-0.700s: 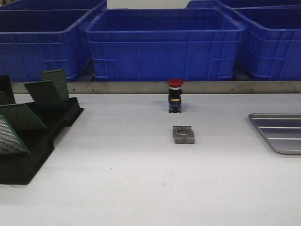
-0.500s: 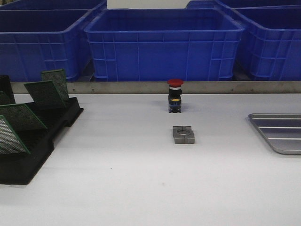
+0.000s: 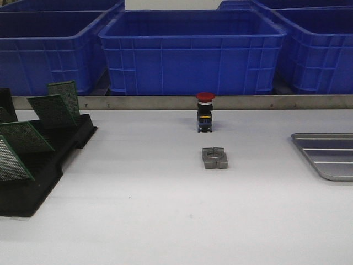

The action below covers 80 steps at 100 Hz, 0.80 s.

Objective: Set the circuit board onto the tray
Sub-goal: 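Move the left gripper toward the black rack of green circuit boards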

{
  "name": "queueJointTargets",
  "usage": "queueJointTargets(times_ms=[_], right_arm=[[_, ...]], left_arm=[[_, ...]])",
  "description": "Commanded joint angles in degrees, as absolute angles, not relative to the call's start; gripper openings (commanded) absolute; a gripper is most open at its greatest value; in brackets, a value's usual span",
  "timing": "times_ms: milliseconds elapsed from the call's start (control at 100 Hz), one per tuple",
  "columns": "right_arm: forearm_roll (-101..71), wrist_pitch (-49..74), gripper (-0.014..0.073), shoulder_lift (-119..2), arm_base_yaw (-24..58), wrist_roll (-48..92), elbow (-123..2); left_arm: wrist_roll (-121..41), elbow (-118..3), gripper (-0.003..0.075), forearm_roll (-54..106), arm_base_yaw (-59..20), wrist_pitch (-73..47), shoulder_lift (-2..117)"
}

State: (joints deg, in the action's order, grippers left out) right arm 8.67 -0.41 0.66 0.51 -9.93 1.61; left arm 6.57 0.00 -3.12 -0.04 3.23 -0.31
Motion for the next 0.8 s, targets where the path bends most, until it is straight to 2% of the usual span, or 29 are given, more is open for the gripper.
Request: queueJointTargets(times_ms=[0,190,380,590,790], right_arm=[[9.1,-5.2,-0.0061,2.1,0.3,-9.9,0.8],[9.1,-5.2,-0.0061,2.1,0.3,-9.9,0.8],[9.1,-5.2,-0.0061,2.1,0.3,-9.9,0.8],[9.1,-5.2,-0.0061,2.1,0.3,-9.9,0.8],[9.1,-5.2,-0.0061,2.1,0.3,-9.9,0.8]], left_arm=[[6.8,1.4,-0.0020,-4.5,-0.3,9.1,-2.1],[6.8,-6.6,-0.0020,-6.7,-0.3,1.2,-2.1],[6.8,-18.7,-0.0020,-6.6,-0.3,-17.2,0.8],[6.8,-29.7,-0.0020,-4.9,-0.3,-28.6,12.2],[6.8,-38.2,-0.0020,-2.2,-0.3,-34.5,26.1]])
